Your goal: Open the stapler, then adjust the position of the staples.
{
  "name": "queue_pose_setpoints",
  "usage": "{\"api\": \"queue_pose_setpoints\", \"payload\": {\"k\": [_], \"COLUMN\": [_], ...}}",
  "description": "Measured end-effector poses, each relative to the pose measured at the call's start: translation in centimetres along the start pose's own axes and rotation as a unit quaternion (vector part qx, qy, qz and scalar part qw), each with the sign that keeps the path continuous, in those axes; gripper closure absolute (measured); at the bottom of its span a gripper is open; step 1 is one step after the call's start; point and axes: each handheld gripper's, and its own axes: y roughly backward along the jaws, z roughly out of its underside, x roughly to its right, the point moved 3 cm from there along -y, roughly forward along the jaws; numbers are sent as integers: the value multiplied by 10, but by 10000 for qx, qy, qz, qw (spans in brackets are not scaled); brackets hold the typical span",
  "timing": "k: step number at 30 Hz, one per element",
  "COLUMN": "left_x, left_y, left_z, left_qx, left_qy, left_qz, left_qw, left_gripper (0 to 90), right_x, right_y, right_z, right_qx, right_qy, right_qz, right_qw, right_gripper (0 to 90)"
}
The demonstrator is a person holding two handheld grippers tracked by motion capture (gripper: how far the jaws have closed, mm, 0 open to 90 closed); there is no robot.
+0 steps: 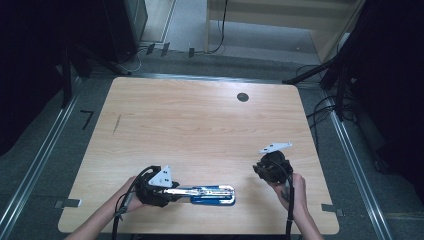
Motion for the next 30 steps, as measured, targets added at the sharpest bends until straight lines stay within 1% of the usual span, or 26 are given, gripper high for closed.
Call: {"api": "queue_pose_setpoints", "payload": {"k": [2, 4, 6, 16, 30], "left_x": [0, 0, 0, 0, 0], "left_y": [0, 0, 0, 0, 1], "left_z": [0, 0, 0, 2, 2], "left_qx": [4, 10, 15, 36, 9], "left_qy": [4, -11, -11, 12, -6], "left_qz": [-3, -8, -5, 6, -8], "left_qw": [10000, 10000, 10000, 10000, 10000], "left_gripper": [585, 586, 585, 586, 586], "right_x": [-4, -6, -11, -22, -32], "right_y": [2, 2, 3, 4, 4], "right_z": [1, 1, 1, 1, -1], "right_qx": [-27, -32, -42, -65, -56], "right_qy": [82, 66, 147, 318, 488], "right_qz": [-30, -48, -92, -186, -319], "right_qw": [10000, 10000, 9998, 9993, 9983], "right_gripper": [795, 795, 795, 795, 796]}}
